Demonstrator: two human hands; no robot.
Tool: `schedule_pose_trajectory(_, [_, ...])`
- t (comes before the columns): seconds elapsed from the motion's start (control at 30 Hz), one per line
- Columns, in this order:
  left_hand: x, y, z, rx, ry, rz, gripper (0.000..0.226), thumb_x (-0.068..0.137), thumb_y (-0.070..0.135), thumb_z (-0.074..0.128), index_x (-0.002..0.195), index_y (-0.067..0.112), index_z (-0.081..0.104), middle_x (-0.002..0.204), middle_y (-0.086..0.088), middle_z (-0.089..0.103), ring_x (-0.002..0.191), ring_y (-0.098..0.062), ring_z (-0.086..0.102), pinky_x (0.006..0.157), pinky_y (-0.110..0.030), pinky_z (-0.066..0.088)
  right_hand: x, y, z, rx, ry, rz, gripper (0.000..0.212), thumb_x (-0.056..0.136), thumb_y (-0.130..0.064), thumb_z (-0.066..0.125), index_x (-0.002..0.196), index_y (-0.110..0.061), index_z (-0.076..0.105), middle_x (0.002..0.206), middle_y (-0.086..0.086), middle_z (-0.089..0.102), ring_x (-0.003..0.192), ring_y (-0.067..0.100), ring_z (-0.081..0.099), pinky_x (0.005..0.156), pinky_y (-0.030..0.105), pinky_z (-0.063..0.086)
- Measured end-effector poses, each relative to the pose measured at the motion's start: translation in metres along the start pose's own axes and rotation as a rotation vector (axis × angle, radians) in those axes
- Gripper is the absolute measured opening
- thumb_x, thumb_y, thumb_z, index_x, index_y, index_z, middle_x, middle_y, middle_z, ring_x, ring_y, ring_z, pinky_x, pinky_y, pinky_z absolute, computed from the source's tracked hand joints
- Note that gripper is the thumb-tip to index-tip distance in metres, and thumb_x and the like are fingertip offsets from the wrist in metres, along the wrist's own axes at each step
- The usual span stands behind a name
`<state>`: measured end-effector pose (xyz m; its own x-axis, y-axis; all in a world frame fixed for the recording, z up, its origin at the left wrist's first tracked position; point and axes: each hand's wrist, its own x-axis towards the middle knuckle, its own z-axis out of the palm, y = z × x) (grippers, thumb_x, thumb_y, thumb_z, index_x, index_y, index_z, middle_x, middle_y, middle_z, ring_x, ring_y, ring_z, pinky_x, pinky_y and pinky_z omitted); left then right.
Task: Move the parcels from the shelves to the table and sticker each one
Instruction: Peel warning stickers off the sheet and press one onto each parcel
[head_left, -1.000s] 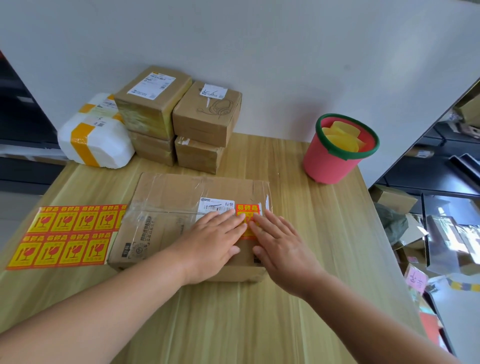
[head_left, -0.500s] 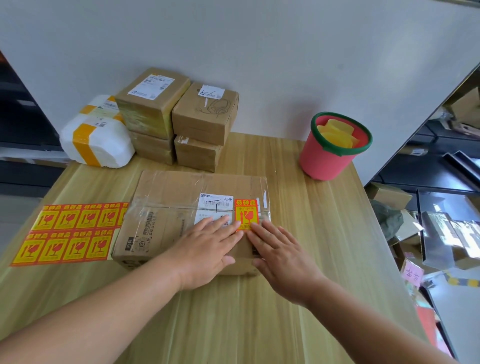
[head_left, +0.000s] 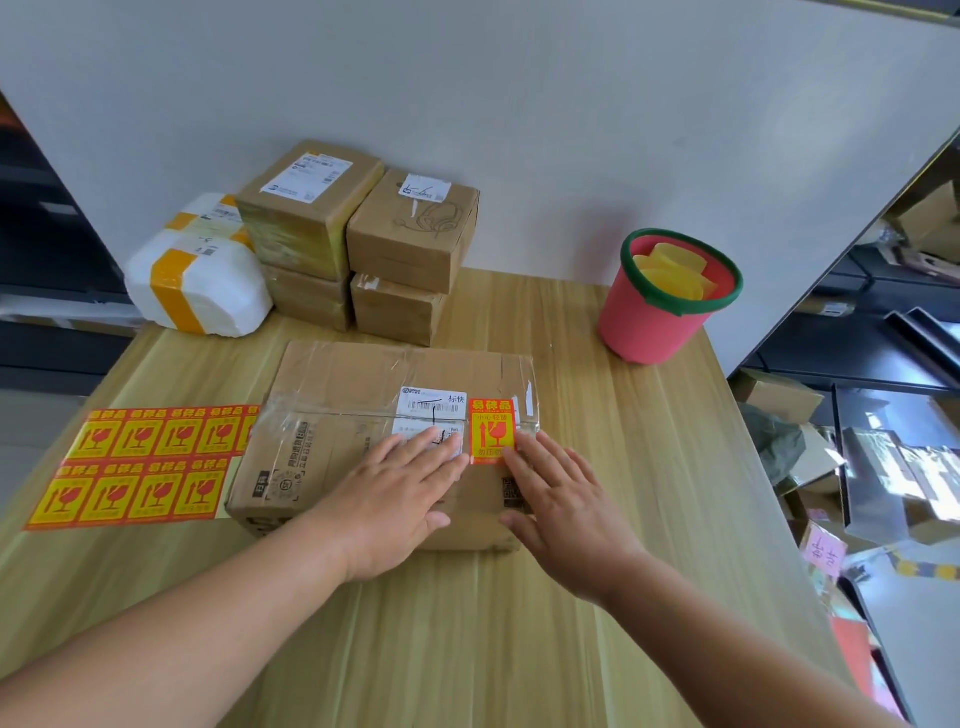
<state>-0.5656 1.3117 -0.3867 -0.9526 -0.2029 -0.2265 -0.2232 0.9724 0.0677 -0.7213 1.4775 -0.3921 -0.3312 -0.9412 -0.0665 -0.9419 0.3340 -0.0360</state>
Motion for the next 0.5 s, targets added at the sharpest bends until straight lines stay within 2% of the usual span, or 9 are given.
schedule_pose_trajectory(0.07, [0.000, 0.000, -0.001, -0.005, 0.001, -0.014, 0.075, 0.081, 0.058, -0.009, 0.149, 0.029, -0.014, 0.155, 0.010, -0.023, 0.137, -0.009, -0.031, 0.107, -0.028, -0.024, 0.002, -0.001, 0.004, 0.009, -0.023, -0.007, 0.069, 0.091, -0.058, 0.028, 0.141, -0.014, 0.045, 0.150, 0.005, 0.039, 0.141, 0.023, 0.031, 0.111, 0.041, 0.020])
schedule_pose_trajectory(0.13, [0.001, 0.002, -0.005, 0.006, -0.025, -0.034, 0.064, 0.095, 0.054, 0.008, 0.150, 0.028, -0.012, 0.154, 0.011, -0.024, 0.141, -0.010, -0.027, 0.109, -0.029, -0.020, 0.001, -0.002, 0.007, 0.058, -0.020, -0.007, 0.072, 0.091, -0.059, 0.024, 0.146, -0.015, 0.036, 0.155, 0.004, 0.029, 0.145, 0.020, 0.016, 0.114, 0.039, 0.012])
schedule_pose_trajectory(0.17, [0.000, 0.002, -0.006, 0.003, -0.036, -0.045, 0.065, 0.097, 0.054, 0.014, 0.150, 0.028, -0.012, 0.154, 0.011, -0.024, 0.141, -0.010, -0.026, 0.110, -0.029, -0.020, 0.002, -0.002, 0.007, 0.079, 0.004, -0.007, 0.074, 0.090, -0.061, 0.022, 0.149, -0.016, 0.031, 0.157, 0.002, 0.023, 0.145, 0.018, 0.009, 0.115, 0.038, 0.009])
schedule_pose_trajectory(0.23, [-0.001, -0.001, -0.009, -0.007, -0.017, -0.087, 0.072, 0.091, 0.061, 0.011, 0.151, 0.028, -0.011, 0.157, 0.008, -0.022, 0.142, -0.011, -0.025, 0.112, -0.031, -0.018, 0.002, -0.002, 0.006, 0.140, 0.021, 0.022, 0.078, 0.087, -0.064, 0.019, 0.153, -0.021, 0.015, 0.160, -0.003, 0.003, 0.146, 0.014, -0.006, 0.119, 0.036, 0.004])
schedule_pose_trajectory(0.3, [-0.003, -0.009, -0.012, -0.065, 0.026, -0.224, 0.076, 0.090, 0.066, 0.019, 0.151, 0.029, -0.007, 0.158, 0.006, -0.018, 0.145, -0.016, -0.020, 0.117, -0.040, -0.010, 0.002, -0.002, 0.001, 0.226, 0.020, 0.084, 0.081, 0.089, -0.063, 0.030, 0.153, -0.023, 0.001, 0.159, -0.006, -0.009, 0.146, 0.013, -0.012, 0.120, 0.033, 0.001])
schedule_pose_trajectory(0.37, [-0.004, -0.021, -0.018, -0.151, 0.101, -0.426, 0.077, 0.091, 0.063, 0.032, 0.152, 0.028, -0.001, 0.160, 0.002, -0.012, 0.147, -0.022, -0.011, 0.118, -0.047, 0.002, 0.002, -0.003, -0.003, 0.302, 0.011, 0.158, 0.092, 0.088, -0.059, 0.048, 0.153, -0.022, -0.006, 0.160, -0.004, -0.012, 0.147, 0.013, -0.012, 0.117, 0.026, -0.003])
schedule_pose_trajectory(0.43, [-0.006, -0.034, -0.023, -0.199, 0.141, -0.628, 0.080, 0.090, 0.065, 0.034, 0.152, 0.026, 0.002, 0.161, -0.003, -0.009, 0.147, -0.027, -0.006, 0.116, -0.048, 0.009, 0.001, -0.003, -0.005, 0.347, -0.019, 0.200, 0.105, 0.083, -0.059, 0.058, 0.152, -0.019, -0.011, 0.160, -0.003, -0.013, 0.147, 0.011, -0.011, 0.114, 0.023, -0.004])
schedule_pose_trajectory(0.5, [-0.008, -0.046, -0.024, -0.261, 0.112, -0.789, 0.083, 0.088, 0.068, 0.034, 0.152, 0.024, 0.002, 0.160, -0.004, -0.009, 0.147, -0.029, -0.004, 0.114, -0.052, 0.015, 0.001, -0.003, -0.002, 0.360, -0.044, 0.212, 0.110, 0.080, -0.058, 0.061, 0.151, -0.018, -0.013, 0.160, -0.003, -0.013, 0.147, 0.010, -0.010, 0.112, 0.021, -0.004])
